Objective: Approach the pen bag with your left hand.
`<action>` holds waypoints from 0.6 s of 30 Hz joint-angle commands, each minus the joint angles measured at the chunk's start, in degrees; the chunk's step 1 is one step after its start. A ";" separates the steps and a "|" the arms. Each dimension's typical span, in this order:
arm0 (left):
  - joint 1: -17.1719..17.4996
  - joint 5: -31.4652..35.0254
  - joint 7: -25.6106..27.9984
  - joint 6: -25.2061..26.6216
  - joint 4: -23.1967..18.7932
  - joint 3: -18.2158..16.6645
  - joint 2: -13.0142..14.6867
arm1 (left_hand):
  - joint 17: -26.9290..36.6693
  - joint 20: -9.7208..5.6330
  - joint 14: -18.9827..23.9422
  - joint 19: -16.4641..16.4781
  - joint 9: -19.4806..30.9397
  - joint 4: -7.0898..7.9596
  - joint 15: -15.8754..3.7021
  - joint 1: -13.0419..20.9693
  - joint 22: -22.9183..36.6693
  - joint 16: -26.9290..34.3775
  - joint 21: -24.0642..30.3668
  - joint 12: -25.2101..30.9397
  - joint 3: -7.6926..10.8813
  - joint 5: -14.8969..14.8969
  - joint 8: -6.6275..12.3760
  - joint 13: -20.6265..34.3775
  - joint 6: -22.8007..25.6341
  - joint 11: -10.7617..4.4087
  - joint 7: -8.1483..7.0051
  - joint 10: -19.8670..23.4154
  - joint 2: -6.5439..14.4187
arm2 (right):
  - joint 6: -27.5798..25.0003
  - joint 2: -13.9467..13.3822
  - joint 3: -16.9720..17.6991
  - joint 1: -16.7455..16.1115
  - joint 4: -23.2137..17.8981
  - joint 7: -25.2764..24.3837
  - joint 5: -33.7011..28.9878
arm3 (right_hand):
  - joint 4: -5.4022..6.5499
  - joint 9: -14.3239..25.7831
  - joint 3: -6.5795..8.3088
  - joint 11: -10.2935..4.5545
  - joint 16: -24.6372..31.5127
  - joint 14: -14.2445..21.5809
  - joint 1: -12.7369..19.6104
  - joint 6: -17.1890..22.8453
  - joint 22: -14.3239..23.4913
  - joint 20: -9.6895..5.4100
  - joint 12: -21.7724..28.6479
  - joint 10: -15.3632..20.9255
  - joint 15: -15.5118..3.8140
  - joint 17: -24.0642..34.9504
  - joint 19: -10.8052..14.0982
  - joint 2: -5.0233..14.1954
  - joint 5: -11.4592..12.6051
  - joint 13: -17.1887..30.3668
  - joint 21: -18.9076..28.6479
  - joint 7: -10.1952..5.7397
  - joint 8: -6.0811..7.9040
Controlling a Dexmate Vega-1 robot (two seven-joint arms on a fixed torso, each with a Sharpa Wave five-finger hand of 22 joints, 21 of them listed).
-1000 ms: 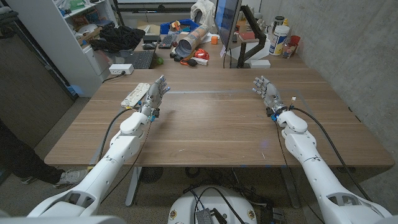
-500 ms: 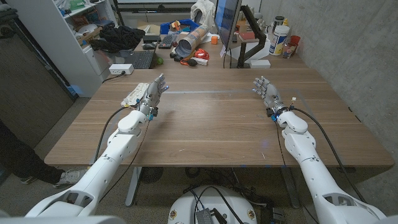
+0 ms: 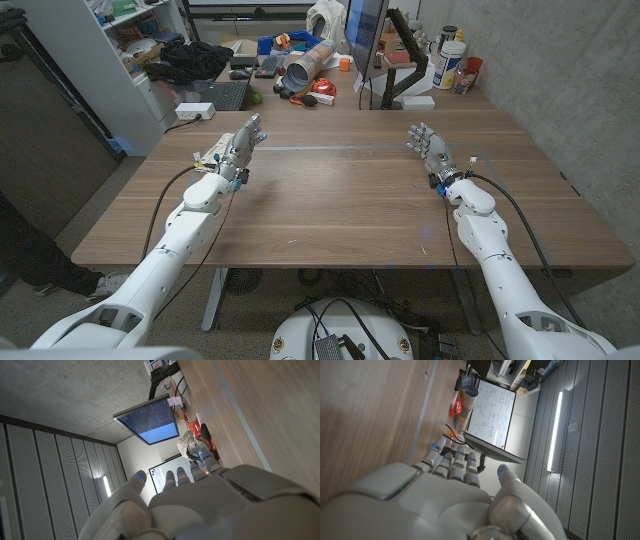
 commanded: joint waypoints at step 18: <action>0.09 4.55 1.37 1.01 -3.01 -1.38 4.15 | 0.16 -2.53 0.10 -0.50 0.31 -0.47 -0.70 0.83 0.17 0.27 -0.25 0.16 0.30 0.21 -0.06 0.19 0.56 0.14 -0.47 -0.19 0.74 | -0.12 1.05 0.90 -0.06 -0.65 0.71 -1.16 | 0.03 0.25 0.01 -0.04 0.13 0.36 0.51 0.33 0.31 -1.18 0.25 0.25 0.16 0.17 0.17 0.95 0.32 0.34 -0.36 0.05 0.41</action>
